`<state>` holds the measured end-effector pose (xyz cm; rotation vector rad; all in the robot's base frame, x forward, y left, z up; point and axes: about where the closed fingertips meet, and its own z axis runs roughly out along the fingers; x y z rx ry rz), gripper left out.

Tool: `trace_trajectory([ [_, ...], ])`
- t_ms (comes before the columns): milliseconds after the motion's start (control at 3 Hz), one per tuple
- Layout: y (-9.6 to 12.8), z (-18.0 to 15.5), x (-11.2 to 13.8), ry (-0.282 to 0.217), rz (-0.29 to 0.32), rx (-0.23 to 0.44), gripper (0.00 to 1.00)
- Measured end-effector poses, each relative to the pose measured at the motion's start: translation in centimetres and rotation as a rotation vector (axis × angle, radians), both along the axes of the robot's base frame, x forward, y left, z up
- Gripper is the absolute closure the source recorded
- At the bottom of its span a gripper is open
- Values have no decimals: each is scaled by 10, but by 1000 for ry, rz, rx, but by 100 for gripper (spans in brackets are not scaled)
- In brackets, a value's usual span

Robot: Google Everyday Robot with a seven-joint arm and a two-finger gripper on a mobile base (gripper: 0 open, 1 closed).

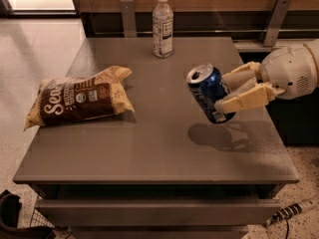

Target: Place pepsi can upright

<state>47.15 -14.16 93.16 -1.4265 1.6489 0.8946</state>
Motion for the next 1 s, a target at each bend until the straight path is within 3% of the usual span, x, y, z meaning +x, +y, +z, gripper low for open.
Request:
trace_trajectory([
  [667, -8, -18, 2, -66, -19, 116, 100],
  [1000, -12, -33, 0, -63, -45, 156, 100],
])
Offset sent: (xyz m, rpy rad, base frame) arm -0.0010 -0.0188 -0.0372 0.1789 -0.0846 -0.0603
